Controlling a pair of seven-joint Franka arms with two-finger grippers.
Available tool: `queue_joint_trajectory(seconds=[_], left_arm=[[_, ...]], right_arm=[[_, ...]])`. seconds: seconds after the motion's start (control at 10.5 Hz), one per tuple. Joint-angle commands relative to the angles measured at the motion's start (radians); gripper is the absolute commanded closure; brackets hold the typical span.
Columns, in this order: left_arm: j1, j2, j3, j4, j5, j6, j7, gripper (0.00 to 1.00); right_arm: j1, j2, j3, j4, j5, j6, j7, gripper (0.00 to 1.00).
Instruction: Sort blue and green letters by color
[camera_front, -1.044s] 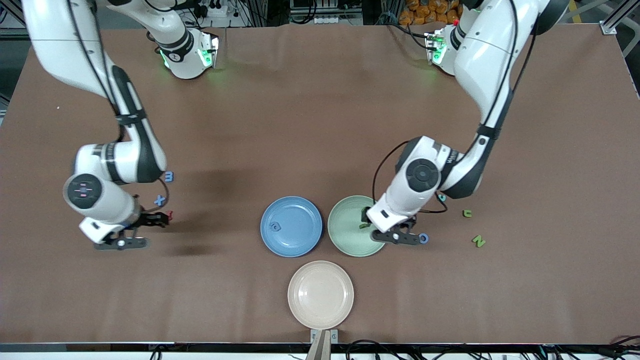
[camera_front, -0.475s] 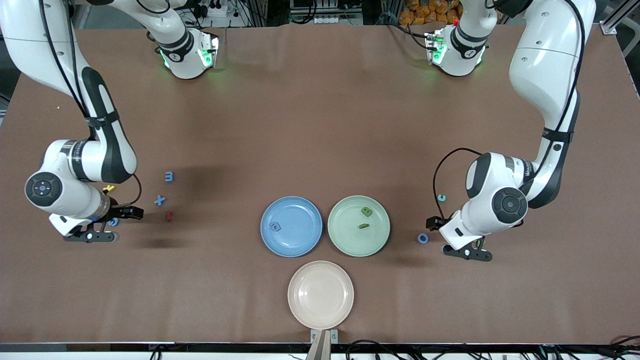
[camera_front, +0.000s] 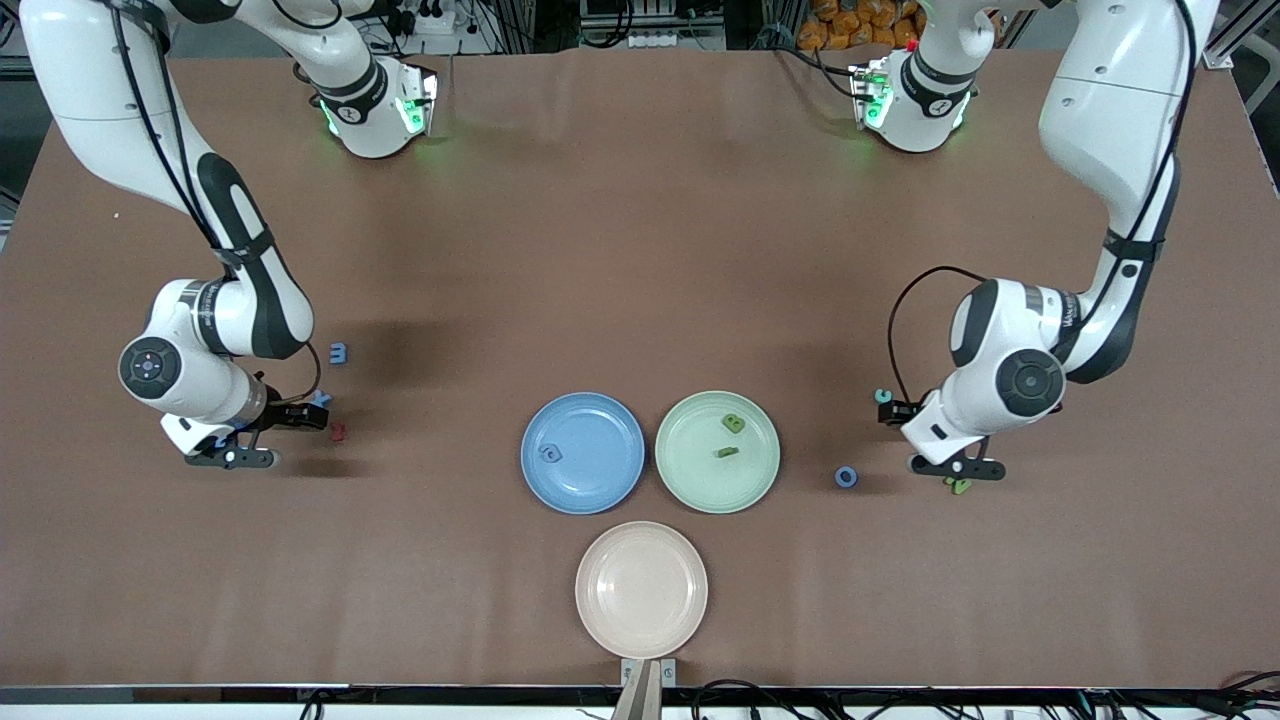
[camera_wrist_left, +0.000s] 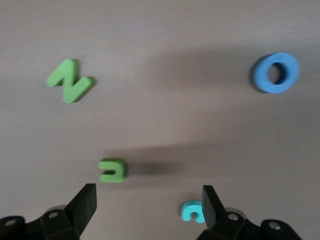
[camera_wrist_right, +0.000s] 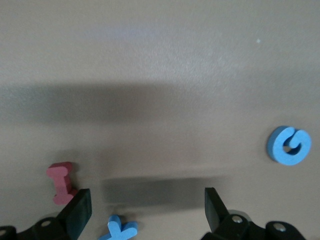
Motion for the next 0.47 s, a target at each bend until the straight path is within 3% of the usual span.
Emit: queue_joint_trajectory(seconds=[0.0, 0.09, 0.38], left_arm=[[0.035, -0.044, -0.008, -0.103, 0.035, 0.11, -0.026, 0.18], [0.05, -0.038, -0.008, -0.123, 0.037, 0.153, -0.026, 0.18], [0.058, -0.024, -0.005, -0.139, 0.038, 0.195, -0.024, 0.21]], right_arm=[[0.021, 0.016, 0.005, -0.014, 0.047, 0.035, 0.005, 0.0], [0.073, 0.033, 0.005, -0.017, 0.105, 0.073, 0.043, 0.0], [0.106, 0.033, 0.005, -0.015, 0.119, 0.071, 0.133, 0.0]])
